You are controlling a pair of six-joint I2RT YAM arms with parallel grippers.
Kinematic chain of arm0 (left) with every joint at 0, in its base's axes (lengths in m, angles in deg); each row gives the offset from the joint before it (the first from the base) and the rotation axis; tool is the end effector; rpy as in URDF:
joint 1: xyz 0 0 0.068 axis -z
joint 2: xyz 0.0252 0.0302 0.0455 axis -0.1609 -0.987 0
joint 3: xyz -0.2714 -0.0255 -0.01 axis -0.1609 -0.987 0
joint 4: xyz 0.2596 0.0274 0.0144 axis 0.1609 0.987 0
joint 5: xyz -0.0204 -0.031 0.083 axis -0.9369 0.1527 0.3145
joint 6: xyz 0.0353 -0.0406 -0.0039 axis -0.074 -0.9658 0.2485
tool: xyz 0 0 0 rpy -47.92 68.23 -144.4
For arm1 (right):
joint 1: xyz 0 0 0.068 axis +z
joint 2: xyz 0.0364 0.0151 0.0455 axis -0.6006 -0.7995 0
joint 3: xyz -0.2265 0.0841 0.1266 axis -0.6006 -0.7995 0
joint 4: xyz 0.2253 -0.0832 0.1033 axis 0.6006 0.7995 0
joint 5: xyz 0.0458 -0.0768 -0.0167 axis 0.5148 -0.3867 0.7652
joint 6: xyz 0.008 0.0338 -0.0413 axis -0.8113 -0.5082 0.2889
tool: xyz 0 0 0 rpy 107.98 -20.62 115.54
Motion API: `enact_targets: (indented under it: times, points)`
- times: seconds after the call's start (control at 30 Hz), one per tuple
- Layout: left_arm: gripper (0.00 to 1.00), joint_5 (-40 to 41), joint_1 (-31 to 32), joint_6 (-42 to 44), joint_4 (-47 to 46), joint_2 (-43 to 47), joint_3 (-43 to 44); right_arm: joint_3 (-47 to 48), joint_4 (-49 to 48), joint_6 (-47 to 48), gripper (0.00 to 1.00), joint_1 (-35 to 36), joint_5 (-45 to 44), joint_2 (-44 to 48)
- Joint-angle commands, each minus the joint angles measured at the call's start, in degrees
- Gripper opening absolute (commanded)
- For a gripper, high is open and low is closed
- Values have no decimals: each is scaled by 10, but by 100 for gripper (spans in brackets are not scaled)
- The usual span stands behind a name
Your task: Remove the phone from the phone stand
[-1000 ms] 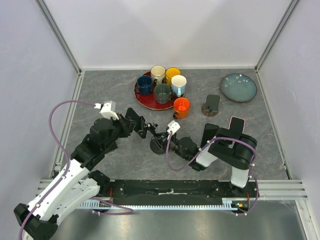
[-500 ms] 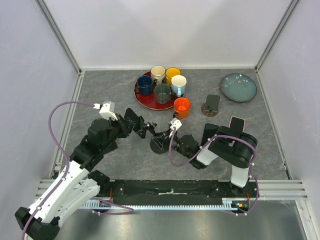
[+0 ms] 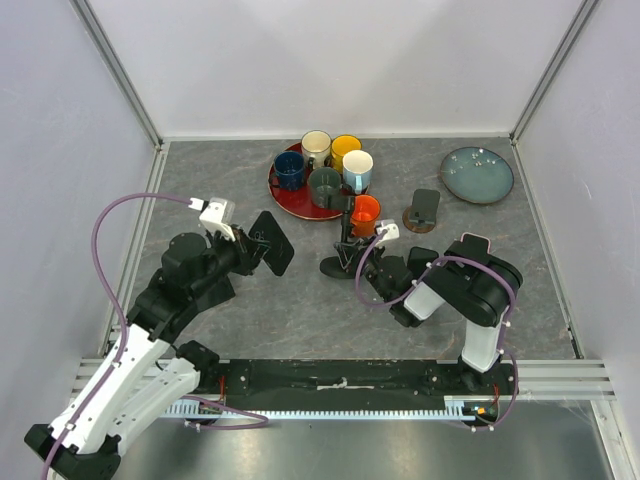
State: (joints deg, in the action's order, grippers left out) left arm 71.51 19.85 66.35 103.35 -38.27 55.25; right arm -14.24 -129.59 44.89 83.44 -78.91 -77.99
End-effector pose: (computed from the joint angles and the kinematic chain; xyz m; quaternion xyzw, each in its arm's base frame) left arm 0.1295 -0.0745 0.3285 0.0721 0.7883 -0.2803 0.5429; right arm 0.2120 0.2099 0.1272 -0.0120 0.7229 0.3452 0.5984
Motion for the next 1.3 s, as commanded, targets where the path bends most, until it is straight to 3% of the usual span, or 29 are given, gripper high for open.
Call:
enact_targets:
  times: [0.0,0.2,0.43,0.63,0.8,1.03,1.27]
  points:
    - [2,-27,-2,29,-25,1,28,-23,76,5,0,4,-2,-19]
    - [2,3,-1,22,42,-30,61,-32,53,16,0,4,4,-12]
    - [2,29,15,5,119,-127,87,-51,29,56,0,15,7,19]
    - [2,209,140,-25,176,-230,133,-72,51,109,0,39,-20,106]
    - [2,247,196,-68,190,-326,177,-96,111,137,0,53,-39,213]
    - [2,276,244,-103,192,-444,237,-129,229,170,0,62,-152,421]
    - [2,285,274,-103,196,-559,303,-174,309,143,0,63,-323,549]
